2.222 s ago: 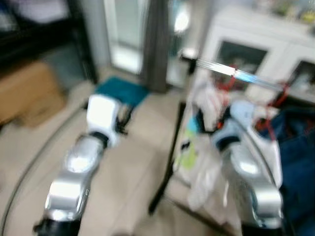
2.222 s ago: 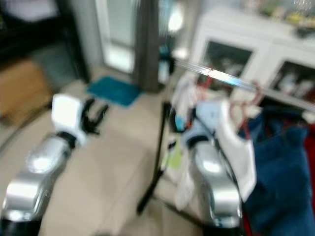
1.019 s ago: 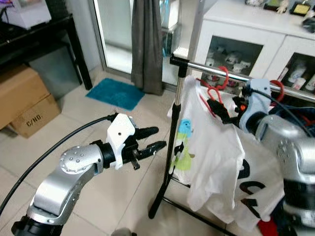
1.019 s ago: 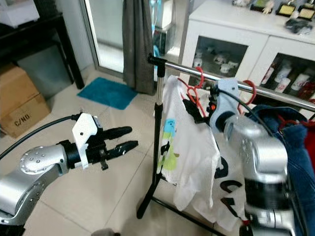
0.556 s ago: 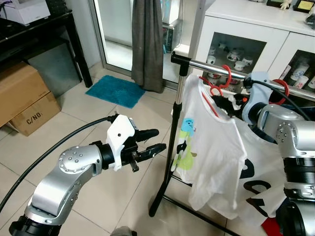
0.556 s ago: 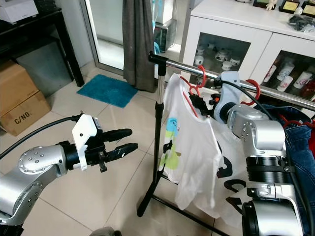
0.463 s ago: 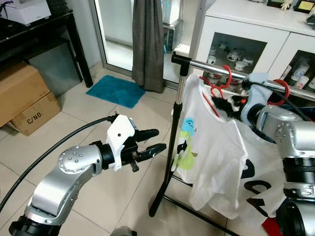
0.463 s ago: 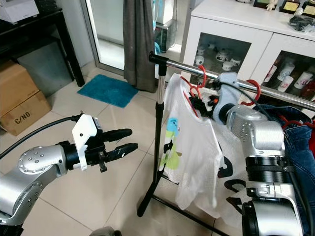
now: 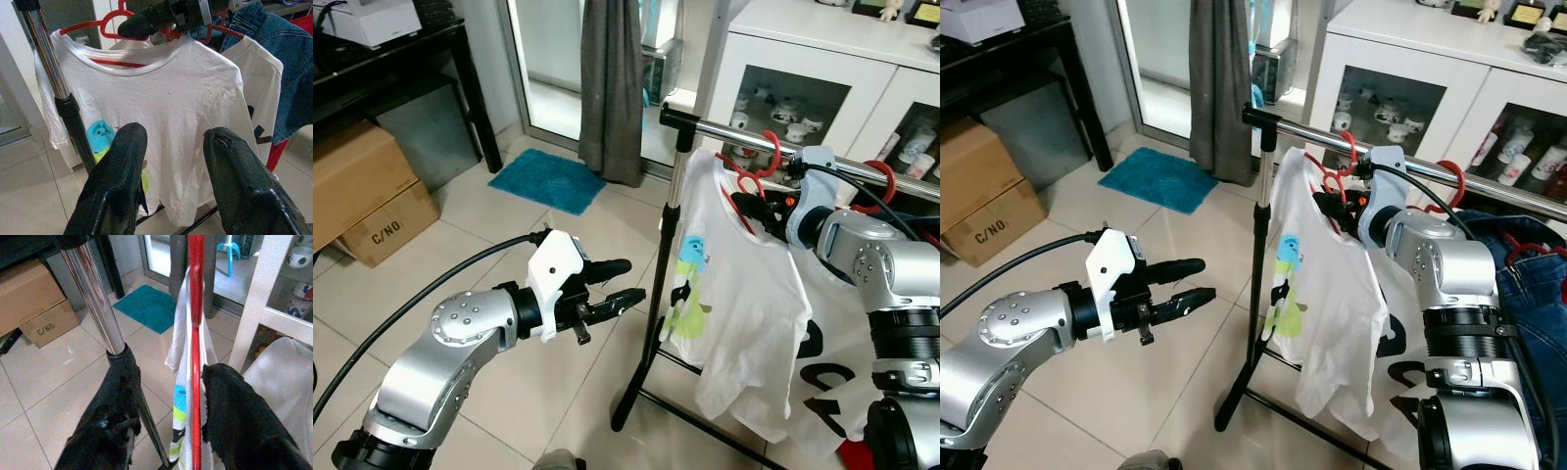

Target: Hang hanger

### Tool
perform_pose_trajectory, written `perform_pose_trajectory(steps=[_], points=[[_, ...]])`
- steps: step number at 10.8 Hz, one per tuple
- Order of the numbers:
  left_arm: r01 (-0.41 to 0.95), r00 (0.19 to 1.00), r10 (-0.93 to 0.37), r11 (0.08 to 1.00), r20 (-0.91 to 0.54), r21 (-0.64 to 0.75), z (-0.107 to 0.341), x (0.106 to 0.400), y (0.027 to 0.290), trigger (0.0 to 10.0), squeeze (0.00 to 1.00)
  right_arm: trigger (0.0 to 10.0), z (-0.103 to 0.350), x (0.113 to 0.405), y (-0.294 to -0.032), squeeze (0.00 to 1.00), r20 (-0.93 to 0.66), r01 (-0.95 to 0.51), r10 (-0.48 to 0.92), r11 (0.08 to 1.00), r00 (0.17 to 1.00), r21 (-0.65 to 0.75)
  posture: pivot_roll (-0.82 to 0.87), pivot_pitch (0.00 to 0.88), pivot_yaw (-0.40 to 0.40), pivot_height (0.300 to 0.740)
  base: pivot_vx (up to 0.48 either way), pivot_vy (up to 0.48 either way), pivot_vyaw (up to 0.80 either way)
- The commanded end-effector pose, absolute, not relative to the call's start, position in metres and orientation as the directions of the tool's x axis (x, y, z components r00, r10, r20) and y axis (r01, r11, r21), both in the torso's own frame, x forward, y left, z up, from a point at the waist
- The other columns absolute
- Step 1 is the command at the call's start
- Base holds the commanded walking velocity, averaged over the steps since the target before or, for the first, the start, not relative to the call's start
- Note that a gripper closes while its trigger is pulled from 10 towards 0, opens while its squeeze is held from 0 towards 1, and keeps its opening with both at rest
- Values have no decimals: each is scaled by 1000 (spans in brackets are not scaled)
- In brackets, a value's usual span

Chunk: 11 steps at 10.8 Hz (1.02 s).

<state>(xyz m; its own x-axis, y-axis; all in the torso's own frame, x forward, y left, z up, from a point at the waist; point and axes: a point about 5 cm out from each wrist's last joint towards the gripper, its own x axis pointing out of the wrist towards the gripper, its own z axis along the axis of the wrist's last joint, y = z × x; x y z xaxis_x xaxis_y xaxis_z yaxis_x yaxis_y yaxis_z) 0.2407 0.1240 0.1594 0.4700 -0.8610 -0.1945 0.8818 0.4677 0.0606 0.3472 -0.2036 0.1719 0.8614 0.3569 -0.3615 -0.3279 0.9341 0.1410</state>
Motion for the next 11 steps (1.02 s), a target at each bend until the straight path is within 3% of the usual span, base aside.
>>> perform_pose_trajectory(steps=[1, 11], points=[[889, 458, -867, 452, -198, 75, 162, 242, 121, 10000, 0, 0, 177, 351, -202, 0, -340, -340, 370, 929, 865, 146, 59, 0, -18, 740, 0, 0, 0], [878, 478, -855, 468, -203, 99, 159, 241, 121, 10000, 0, 0, 177, 353, -198, 0, -343, -343, 361, 932, 867, 114, 65, 0, -27, 740, 0, 0, 0]])
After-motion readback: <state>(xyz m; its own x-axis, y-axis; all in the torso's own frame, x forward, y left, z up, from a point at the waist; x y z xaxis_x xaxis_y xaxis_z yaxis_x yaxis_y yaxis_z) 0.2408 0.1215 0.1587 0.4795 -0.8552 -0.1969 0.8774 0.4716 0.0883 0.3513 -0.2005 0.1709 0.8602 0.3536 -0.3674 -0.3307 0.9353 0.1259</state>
